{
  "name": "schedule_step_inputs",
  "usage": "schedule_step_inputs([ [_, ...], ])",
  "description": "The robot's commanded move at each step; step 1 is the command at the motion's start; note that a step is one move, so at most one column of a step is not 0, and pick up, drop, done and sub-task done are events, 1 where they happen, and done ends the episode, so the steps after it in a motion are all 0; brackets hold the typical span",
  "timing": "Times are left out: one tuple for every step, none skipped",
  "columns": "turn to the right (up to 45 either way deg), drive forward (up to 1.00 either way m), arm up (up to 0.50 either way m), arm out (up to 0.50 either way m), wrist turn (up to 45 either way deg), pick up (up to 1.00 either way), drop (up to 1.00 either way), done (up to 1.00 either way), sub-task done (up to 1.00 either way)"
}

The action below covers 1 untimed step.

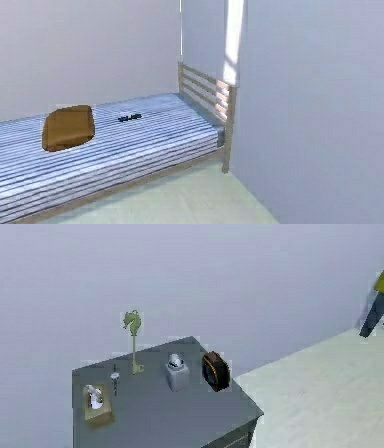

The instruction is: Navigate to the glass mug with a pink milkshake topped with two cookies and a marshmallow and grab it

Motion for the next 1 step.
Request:
schedule_step_inputs([
  [45.0, 0.0, 0.0, 0.0, 0.0, 0.0, 0.0, 0.0, 0.0],
])
